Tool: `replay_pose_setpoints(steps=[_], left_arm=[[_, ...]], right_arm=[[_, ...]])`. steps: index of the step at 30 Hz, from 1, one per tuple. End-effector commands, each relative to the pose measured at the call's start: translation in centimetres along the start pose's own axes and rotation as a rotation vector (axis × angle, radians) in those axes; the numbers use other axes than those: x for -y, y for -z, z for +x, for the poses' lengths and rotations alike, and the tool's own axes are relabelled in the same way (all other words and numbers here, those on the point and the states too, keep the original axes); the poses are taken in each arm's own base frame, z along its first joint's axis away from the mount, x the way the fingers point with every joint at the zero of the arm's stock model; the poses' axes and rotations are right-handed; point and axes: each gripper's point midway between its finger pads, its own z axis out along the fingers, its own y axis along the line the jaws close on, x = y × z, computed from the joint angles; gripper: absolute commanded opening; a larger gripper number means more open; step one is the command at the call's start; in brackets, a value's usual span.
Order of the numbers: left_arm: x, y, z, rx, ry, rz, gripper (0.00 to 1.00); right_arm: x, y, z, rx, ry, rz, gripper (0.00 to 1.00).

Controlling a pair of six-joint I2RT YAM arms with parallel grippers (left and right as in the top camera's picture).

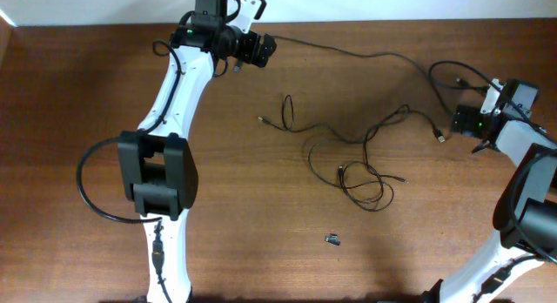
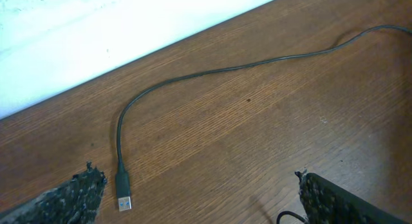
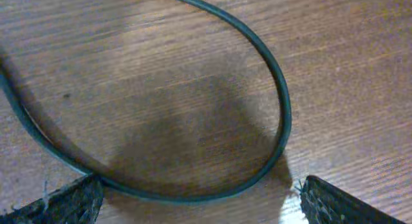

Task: Untangle cables

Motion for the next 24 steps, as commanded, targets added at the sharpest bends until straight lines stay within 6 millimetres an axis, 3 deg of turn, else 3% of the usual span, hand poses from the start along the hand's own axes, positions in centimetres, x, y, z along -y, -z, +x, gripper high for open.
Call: replay_pose_setpoints(steps=[1, 12, 18, 24], left_arm=[[-0.1, 0.2, -0.2, 0.01, 0.014, 0.009, 0.99], [0.1, 0.2, -0.3, 0.01, 0.013, 0.011, 0.99], [0.1, 0.2, -0.3, 0.01, 0.013, 0.011, 0.99], [0.1, 0.2, -0.3, 0.01, 0.013, 0.011, 0.99]], right_arm=[[0.3, -3.8, 6.1, -0.148, 0.032, 0.062, 0.99], [1.4, -4.0, 2.7, -0.013, 0.032, 0.121, 0.99], [1.7, -6.9, 3.2, 0.032, 0.039, 0.149, 0.99], [2.0, -8.2, 0.7, 0.181, 0.031, 0.172, 0.99]])
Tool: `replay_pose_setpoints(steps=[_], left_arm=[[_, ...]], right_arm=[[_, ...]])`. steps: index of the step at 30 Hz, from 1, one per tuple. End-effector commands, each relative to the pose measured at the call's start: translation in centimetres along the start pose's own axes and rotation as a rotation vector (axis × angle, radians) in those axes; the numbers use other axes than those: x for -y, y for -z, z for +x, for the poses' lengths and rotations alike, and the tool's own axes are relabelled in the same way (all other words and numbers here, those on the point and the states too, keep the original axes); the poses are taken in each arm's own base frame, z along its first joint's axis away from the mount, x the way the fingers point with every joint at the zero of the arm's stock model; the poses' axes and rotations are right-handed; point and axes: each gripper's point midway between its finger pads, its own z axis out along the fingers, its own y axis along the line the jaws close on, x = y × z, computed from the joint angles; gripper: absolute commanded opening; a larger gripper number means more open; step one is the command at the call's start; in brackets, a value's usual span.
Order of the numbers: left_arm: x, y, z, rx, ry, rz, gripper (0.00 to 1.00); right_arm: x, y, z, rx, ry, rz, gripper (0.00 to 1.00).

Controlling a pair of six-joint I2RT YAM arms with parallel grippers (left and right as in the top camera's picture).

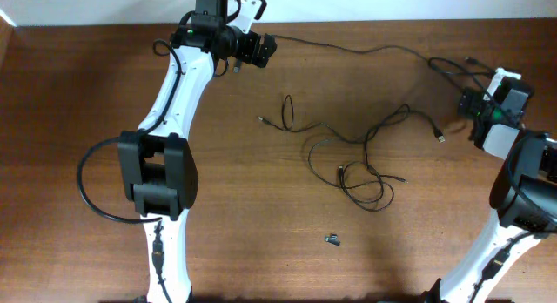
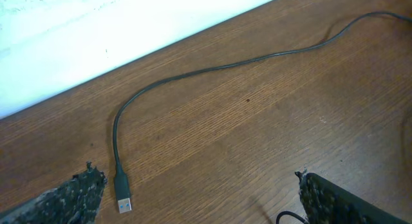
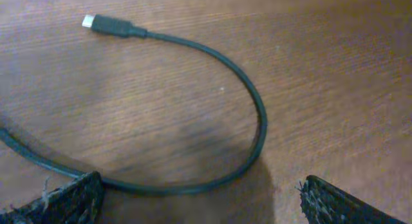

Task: Untangle cables

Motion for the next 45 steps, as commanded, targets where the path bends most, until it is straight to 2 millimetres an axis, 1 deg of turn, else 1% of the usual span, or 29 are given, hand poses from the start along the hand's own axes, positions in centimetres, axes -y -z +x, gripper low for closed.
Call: replay_pose_setpoints(steps=[1, 3, 6, 7, 10, 11, 12, 13, 17, 19, 22, 23, 24, 25, 27, 29, 31, 32, 34, 35, 36, 38, 39, 40, 41, 42, 43, 45], left_arm=[[0.0, 0.2, -0.3, 0.01, 0.013, 0.011, 0.99], [0.0, 0.2, -0.3, 0.01, 0.013, 0.011, 0.99], [0.1, 0.2, -0.3, 0.01, 0.013, 0.011, 0.99], [0.0, 0.2, -0.3, 0.01, 0.013, 0.011, 0.99], [0.0, 0.2, -0.3, 0.01, 0.013, 0.011, 0.99], [0.0, 0.2, -0.3, 0.01, 0.013, 0.011, 0.99], [0.0, 0.2, -0.3, 0.01, 0.013, 0.011, 0.99], [0.0, 0.2, -0.3, 0.01, 0.013, 0.011, 0.99], [0.0, 0.2, -0.3, 0.01, 0.013, 0.011, 0.99], [0.0, 0.2, -0.3, 0.01, 0.013, 0.011, 0.99], [0.0, 0.2, -0.3, 0.01, 0.013, 0.011, 0.99], [0.0, 0.2, -0.3, 0.01, 0.013, 0.011, 0.99], [0.0, 0.2, -0.3, 0.01, 0.013, 0.011, 0.99], [0.1, 0.2, -0.3, 0.01, 0.013, 0.011, 0.99], [0.0, 0.2, -0.3, 0.01, 0.013, 0.011, 0.99], [-0.1, 0.2, -0.2, 0.01, 0.014, 0.009, 0.99], [-0.1, 0.2, -0.2, 0.01, 0.014, 0.009, 0.99], [0.0, 0.2, -0.3, 0.01, 0.014, 0.01, 0.99], [0.0, 0.2, -0.3, 0.01, 0.014, 0.01, 0.99], [0.0, 0.2, -0.3, 0.01, 0.014, 0.01, 0.99], [0.0, 0.2, -0.2, 0.009, 0.014, 0.01, 0.99], [0.0, 0.2, -0.3, 0.01, 0.014, 0.01, 0.99], [0.0, 0.2, -0.3, 0.01, 0.014, 0.01, 0.99], [0.0, 0.2, -0.3, 0.01, 0.014, 0.01, 0.99], [0.0, 0.2, -0.3, 0.01, 0.014, 0.01, 0.99], [0.0, 0.2, -0.3, 0.01, 0.014, 0.01, 0.99], [0.0, 0.2, -0.3, 0.01, 0.014, 0.01, 0.99], [0.0, 0.2, -0.3, 0.01, 0.014, 0.01, 0.99]], right_arm=[[-0.5, -2.1, 8.1, -0.151, 0.061, 0.028, 0.99], [-0.7, -3.1, 8.5, -0.108, 0.06, 0.035, 0.99], [-0.8, -4.0, 8.9, -0.073, 0.055, 0.041, 0.99], [-0.7, -4.1, 8.5, -0.049, 0.051, 0.045, 0.99], [-0.5, -4.2, 6.6, 0.036, 0.041, 0.058, 0.99], [-0.3, -4.2, 5.4, 0.084, 0.034, 0.066, 0.99], [-0.2, -4.1, 4.7, 0.109, 0.031, 0.07, 1.0], [-0.1, -4.1, 4.2, 0.125, 0.029, 0.073, 0.98], [0.2, -4.3, 1.3, 0.196, 0.02, 0.084, 0.97], [0.5, -3.9, -0.4, 0.238, 0.015, 0.09, 0.98], [1.0, -2.3, -3.5, 0.293, 0.008, 0.096, 0.99], [1.3, -1.1, -5.5, 0.316, 0.006, 0.096, 0.99], [1.5, -0.3, -6.6, 0.324, 0.005, 0.098, 0.99], [1.8, 1.0, -8.4, 0.337, 0.01, 0.095, 0.99], [1.7, 3.4, -10.7, 0.329, 0.062, 0.066, 0.99], [2.1, 6.5, -12.6, 0.293, 0.073, 0.055, 0.99], [2.5, 9.0, -13.6, 0.265, 0.075, 0.049, 0.99], [2.8, 11.2, -13.9, 0.226, 0.08, 0.041, 0.99], [2.4, 13.7, -13.7, 0.17, 0.088, -0.001, 0.99], [1.8, 14.9, -13.2, 0.139, 0.088, -0.047, 0.99], [0.5, 16.4, -12.8, 0.111, 0.094, -0.137, 0.99], [-3.8, 20.4, -11.5, 0.055, 0.093, -0.413, 0.99], [-5.1, 21.9, -11.1, 0.04, 0.087, -0.507, 0.99], [-7.1, 23.9, -10.4, 0.018, 0.071, -0.645, 0.99], [-8.3, 25.1, -9.9, -0.016, 0.019, -0.74, 0.99], [-9.2, 26.0, -9.3, -0.082, -0.089, -0.805, 0.99], [-9.8, 26.3, -8.6, -0.145, -0.16, -0.825, 0.99], [-11.5, 27.1, -7.6, -0.216, -0.188, -0.854, 0.99]])
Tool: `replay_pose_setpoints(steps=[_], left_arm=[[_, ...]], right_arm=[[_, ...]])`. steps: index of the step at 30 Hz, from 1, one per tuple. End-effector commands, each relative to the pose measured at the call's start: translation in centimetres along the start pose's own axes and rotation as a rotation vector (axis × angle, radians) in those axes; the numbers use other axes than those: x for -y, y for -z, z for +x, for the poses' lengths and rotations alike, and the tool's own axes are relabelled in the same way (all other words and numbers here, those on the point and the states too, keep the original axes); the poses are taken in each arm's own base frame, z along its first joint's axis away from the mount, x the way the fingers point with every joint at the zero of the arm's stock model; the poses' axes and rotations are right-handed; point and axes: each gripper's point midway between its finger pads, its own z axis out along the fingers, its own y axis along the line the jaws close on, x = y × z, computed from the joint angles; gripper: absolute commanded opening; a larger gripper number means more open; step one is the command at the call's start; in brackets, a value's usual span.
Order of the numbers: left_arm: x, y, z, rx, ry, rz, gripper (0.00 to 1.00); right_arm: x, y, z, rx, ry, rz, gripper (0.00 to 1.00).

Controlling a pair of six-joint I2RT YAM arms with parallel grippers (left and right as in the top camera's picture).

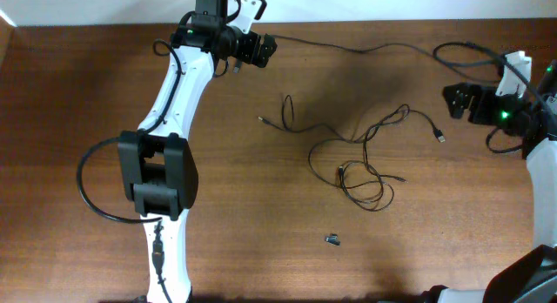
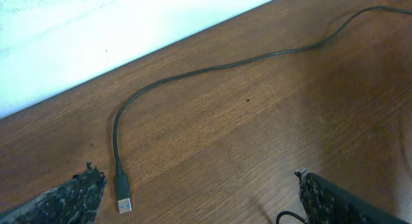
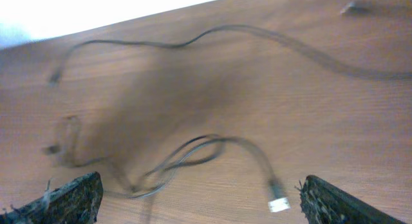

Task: Untangle cables

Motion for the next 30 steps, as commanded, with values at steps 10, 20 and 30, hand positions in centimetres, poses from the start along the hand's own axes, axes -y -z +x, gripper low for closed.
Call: replay_pose_setpoints(steps=[10, 20, 30], left_arm=[[0.0, 0.2, -0.3, 0.01, 0.013, 0.01, 0.99], [0.0, 0.2, -0.3, 0.01, 0.013, 0.01, 0.99], [0.0, 0.2, -0.3, 0.01, 0.013, 0.01, 0.99]], right_arm=[[-8.9, -7.1, 5.8, -0.188, -0.048, 0.294, 0.99], [-10.0, -8.8, 7.7, -0.215, -0.194, 0.317, 0.99], [-9.5, -9.6, 8.5, -0.241, -0.196, 0.332, 0.99]])
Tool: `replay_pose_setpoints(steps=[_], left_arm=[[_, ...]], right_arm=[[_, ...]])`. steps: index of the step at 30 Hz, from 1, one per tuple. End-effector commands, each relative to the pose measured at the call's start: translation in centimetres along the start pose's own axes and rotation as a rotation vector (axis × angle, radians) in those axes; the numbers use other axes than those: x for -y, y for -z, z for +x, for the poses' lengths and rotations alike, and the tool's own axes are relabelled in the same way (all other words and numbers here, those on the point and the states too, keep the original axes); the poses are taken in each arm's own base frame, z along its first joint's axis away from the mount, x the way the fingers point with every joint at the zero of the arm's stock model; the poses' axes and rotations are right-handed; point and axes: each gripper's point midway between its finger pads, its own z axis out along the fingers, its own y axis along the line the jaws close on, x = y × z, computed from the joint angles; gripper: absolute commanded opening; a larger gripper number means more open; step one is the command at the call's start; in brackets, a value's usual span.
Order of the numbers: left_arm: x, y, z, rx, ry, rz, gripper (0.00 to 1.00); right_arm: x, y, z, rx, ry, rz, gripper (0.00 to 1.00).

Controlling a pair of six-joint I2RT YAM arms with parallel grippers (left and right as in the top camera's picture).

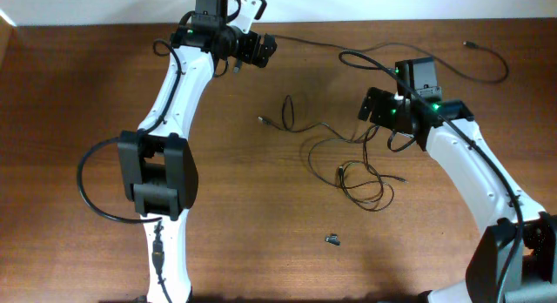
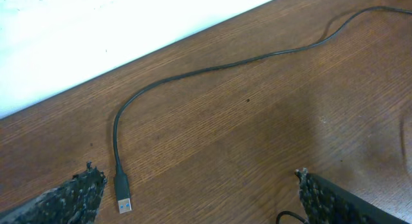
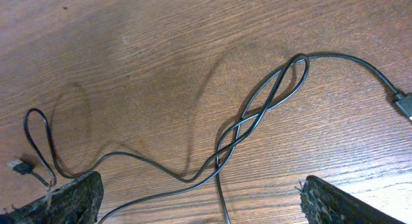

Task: Untangle cables

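A tangle of thin black cables (image 1: 352, 155) lies mid-table. In the right wrist view its twisted loop (image 3: 264, 108) runs to a plug (image 3: 404, 103) at the right edge, and a small plug (image 3: 18, 165) lies at the left. My right gripper (image 1: 372, 105) hangs open over the tangle's upper right part, its fingers (image 3: 64, 198) wide apart and empty. A separate long black cable (image 1: 383, 50) runs along the far edge. Its USB plug (image 2: 123, 197) lies between the fingers of my open left gripper (image 1: 261, 49). Nothing is held.
A small dark object (image 1: 332, 240) lies alone near the table's front. The long cable's other end (image 1: 470, 44) loops at the far right corner. The white wall (image 2: 96, 31) borders the table's far edge right behind the left gripper.
My right gripper was at the table's right edge and is now to the left, over the upper right of the tangle. The long cable's right-hand loop lies free. The left arm has not moved.
My right gripper was first low and open over the long cable's loop at the right edge, then further back with the loop's plug in view. Then it faced the tangle from the right; now it is over it. The left gripper stayed open over the USB plug.
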Motion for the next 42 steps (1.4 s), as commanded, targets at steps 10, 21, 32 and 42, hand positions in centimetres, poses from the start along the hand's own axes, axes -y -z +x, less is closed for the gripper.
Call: replay_pose_setpoints(steps=[10, 21, 32, 42], left_arm=[[2.2, 0.7, 4.6, -0.184, 0.084, 0.104, 0.99], [10.7, 2.4, 13.5, -0.574, -0.546, 0.346, 0.99], [9.9, -4.2, 19.7, -0.676, -0.525, 0.386, 0.94], [9.7, -4.8, 19.7, -0.66, -0.531, 0.377, 0.61]], right_arm=[[0.3, -0.7, 0.7, -0.019, 0.012, 0.027, 0.99], [0.5, -0.7, 1.2, -0.041, 0.013, 0.034, 0.99], [0.3, -0.7, 0.9, -0.03, 0.013, 0.028, 0.99], [0.3, -0.7, 0.9, -0.028, 0.013, 0.027, 0.99]])
